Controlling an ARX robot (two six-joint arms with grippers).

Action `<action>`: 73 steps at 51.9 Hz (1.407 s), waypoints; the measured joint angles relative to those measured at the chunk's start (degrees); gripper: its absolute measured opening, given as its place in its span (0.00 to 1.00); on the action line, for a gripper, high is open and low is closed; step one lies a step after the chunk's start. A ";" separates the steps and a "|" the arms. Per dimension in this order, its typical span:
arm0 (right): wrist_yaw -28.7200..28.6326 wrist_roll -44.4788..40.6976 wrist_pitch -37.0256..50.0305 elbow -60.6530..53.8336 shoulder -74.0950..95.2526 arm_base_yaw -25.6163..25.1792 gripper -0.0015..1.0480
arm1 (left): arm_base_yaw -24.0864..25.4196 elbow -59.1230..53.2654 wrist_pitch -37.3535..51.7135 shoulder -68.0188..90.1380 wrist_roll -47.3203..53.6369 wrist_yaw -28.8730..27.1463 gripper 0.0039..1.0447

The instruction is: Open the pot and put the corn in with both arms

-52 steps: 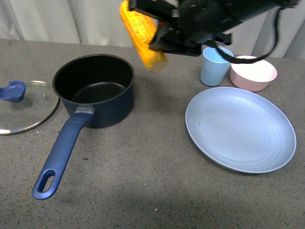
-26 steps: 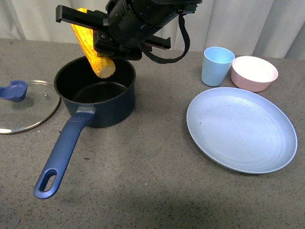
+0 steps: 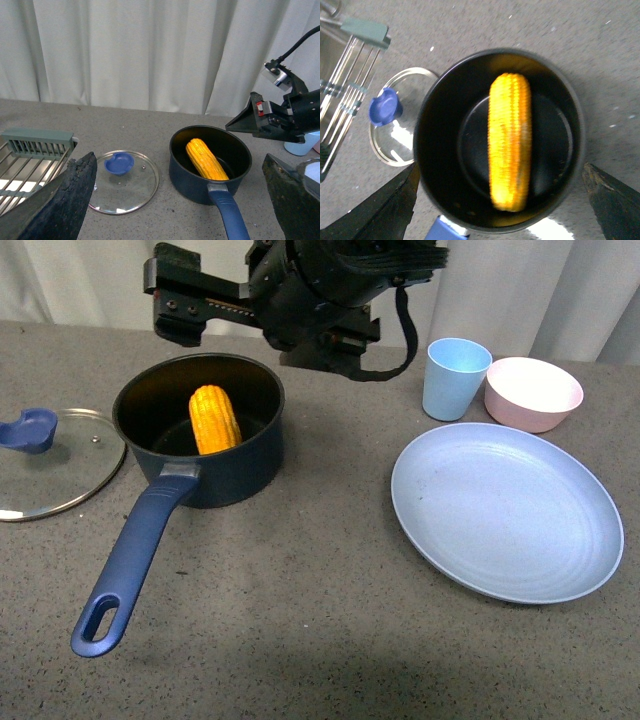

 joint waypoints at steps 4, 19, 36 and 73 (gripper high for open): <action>3.89 -1.84 3.41 -4.00 -3.23 -0.55 0.91 | 0.00 0.00 0.00 0.00 0.00 0.00 0.94; 15.06 -10.95 20.41 -29.86 -23.15 -6.49 0.91 | 0.00 0.00 0.00 0.02 0.00 0.00 0.94; 18.80 -15.58 22.05 -52.74 -43.58 -15.61 0.91 | 0.00 0.00 0.00 0.00 0.00 0.00 0.94; 16.81 -21.42 53.02 -80.08 -64.15 -26.16 0.05 | -0.02 0.00 -0.07 -0.09 0.00 0.00 0.94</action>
